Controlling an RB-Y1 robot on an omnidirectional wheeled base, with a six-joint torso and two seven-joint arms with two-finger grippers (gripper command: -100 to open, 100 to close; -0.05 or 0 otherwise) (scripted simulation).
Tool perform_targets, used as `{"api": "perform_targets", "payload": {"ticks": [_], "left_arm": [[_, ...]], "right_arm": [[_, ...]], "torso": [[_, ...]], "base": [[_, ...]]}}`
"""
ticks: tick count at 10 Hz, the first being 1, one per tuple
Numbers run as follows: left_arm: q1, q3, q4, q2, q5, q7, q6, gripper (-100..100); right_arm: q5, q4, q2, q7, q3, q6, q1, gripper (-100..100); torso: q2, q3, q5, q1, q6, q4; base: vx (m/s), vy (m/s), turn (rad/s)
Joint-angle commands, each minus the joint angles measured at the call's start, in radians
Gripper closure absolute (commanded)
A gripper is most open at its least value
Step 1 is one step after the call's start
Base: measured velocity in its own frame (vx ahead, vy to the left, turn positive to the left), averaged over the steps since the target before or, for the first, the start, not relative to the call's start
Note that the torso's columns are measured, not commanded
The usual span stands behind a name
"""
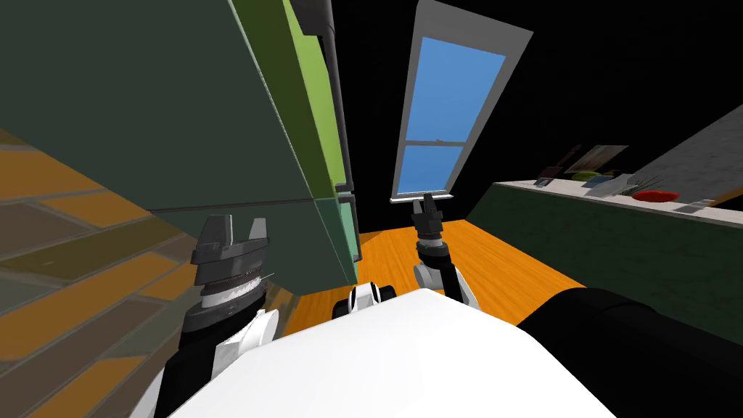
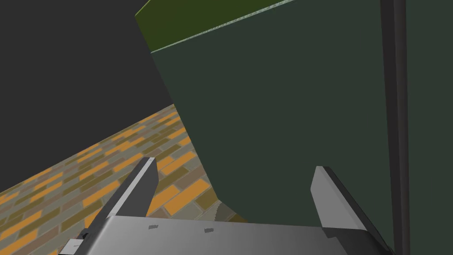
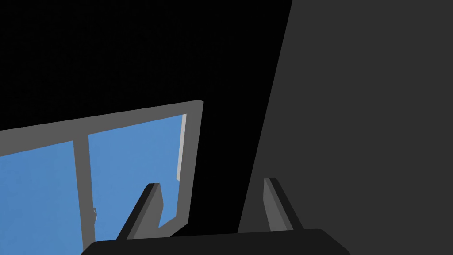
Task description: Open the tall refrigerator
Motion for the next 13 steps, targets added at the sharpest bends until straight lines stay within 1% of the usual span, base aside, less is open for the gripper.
{"api": "perform_targets", "payload": {"ticks": [1, 4, 8, 9, 11, 12, 13], "left_arm": [[-0.010, -0.001, -0.008, 0.018, 0.014, 0.008, 0.066, -100], [-0.023, 0.001, -0.018, 0.025, 0.036, 0.020, 0.146, -100], [-0.043, 0.006, -0.031, 0.022, 0.069, 0.038, 0.265, -100], [-0.043, 0.006, -0.031, 0.022, 0.069, 0.038, 0.275, -100], [-0.053, 0.008, -0.032, 0.022, 0.087, 0.048, 0.336, -100], [-0.053, 0.008, -0.032, 0.022, 0.087, 0.048, 0.342, -100], [-0.058, 0.010, -0.032, 0.023, 0.096, 0.053, 0.377, -100]], "right_arm": [[0.000, 0.000, 0.000, 0.000, 0.000, 0.000, 0.000, 0], [0.000, 0.000, 0.000, 0.000, 0.000, 0.000, 0.000, 0], [0.000, 0.000, 0.000, 0.000, 0.000, 0.000, 0.000, 0], [0.000, 0.000, 0.000, 0.000, 0.000, 0.000, 0.000, 0], [0.000, 0.000, 0.000, 0.000, 0.000, 0.000, 0.000, 0], [0.000, 0.000, 0.000, 0.000, 0.000, 0.000, 0.000, 0], [0.000, 0.000, 0.000, 0.000, 0.000, 0.000, 0.000, 0]], "torso": [[0.001, 0.001, 0.000, 0.001, 0.000, 0.001], [0.001, 0.000, 0.001, 0.002, 0.000, 0.001], [0.001, 0.000, 0.000, 0.001, 0.000, 0.001], [0.000, 0.000, 0.001, 0.002, 0.000, 0.000], [0.003, 0.001, 0.001, 0.003, 0.000, 0.001], [0.002, 0.001, 0.000, 0.001, 0.000, 0.001], [0.002, 0.001, 0.000, 0.002, 0.000, 0.001]], "base": [[0.034, -0.067, 0.032], [0.040, -0.061, 0.034], [0.043, -0.079, 0.039], [0.031, -0.048, 0.013], [0.021, -0.058, 0.033], [0.020, -0.050, 0.021], [0.020, -0.053, 0.020]]}}
